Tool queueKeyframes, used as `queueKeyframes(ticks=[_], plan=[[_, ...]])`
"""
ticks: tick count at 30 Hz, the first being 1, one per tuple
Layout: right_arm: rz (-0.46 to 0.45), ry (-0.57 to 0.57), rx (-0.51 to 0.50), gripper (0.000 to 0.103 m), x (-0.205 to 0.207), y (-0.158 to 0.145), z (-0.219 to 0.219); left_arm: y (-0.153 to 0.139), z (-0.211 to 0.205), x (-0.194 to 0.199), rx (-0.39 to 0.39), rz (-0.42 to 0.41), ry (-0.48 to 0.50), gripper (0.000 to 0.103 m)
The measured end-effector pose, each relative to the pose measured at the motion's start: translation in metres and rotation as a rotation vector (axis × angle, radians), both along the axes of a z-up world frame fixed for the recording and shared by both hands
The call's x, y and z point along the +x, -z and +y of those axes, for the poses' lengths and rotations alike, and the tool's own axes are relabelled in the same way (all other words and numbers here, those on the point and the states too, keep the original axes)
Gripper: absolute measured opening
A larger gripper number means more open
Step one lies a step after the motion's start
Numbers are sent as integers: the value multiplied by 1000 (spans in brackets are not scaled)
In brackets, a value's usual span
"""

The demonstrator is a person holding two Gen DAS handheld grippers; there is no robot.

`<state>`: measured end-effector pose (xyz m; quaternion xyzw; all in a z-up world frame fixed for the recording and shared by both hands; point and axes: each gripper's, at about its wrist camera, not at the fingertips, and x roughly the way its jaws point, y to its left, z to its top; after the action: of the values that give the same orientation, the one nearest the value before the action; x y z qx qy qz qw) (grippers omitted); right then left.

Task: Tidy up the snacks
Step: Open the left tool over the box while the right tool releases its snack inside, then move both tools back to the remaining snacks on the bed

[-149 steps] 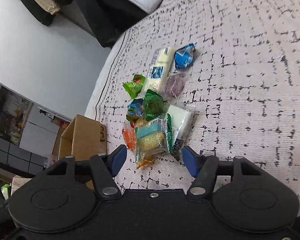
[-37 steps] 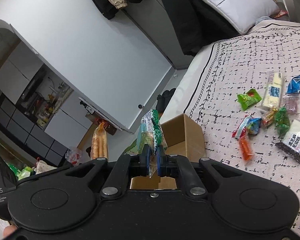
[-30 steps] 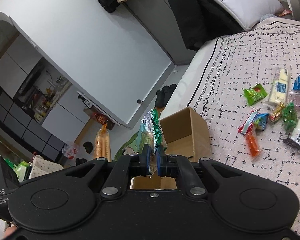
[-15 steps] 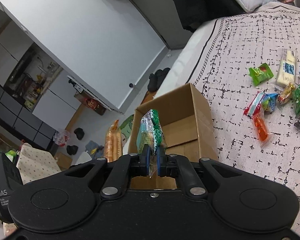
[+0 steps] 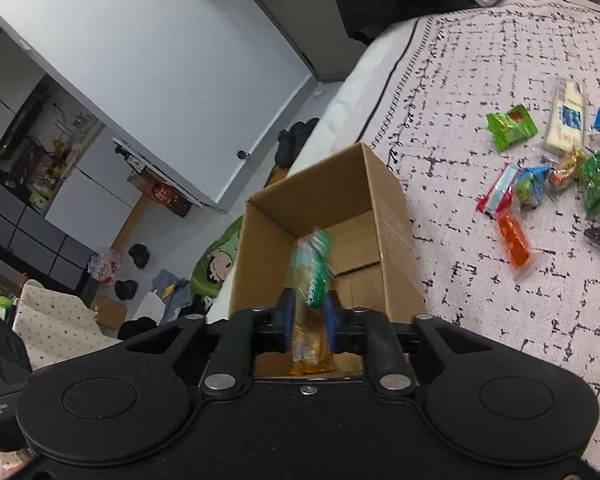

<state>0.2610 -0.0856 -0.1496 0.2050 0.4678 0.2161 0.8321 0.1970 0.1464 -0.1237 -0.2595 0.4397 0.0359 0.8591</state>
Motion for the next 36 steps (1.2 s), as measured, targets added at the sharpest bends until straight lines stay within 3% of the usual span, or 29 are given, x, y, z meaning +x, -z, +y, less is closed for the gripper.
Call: queueKeyframes(ticks=[3,6,9,11,16,25,36], plan=[[-22,18,-19,45,-5,-6,-6,-2,-2,-1,11,-1,-5,43],[-33,27,-27,47,-7,-12,-15,-5,-3,-4,35,-3,-14,49],[-55,46,-35,57,-12,-19,-26,-9,-5,-7,66,-7,-32,58],[-69,53,-40,63,-15,-23,-34,-12,-8,-8,91,-8,-43,71],[-76,59,-48,74,-18,-28,-53,-22,-14,-13,138,-29,-56,82],[-111,65,-54,91,-28,-41,-80,-34,-41,-19,165,-32,-15,84],[-119,78,-101,99,-33,-41,-108,-44,-66,-25,175,-37,-6,85]])
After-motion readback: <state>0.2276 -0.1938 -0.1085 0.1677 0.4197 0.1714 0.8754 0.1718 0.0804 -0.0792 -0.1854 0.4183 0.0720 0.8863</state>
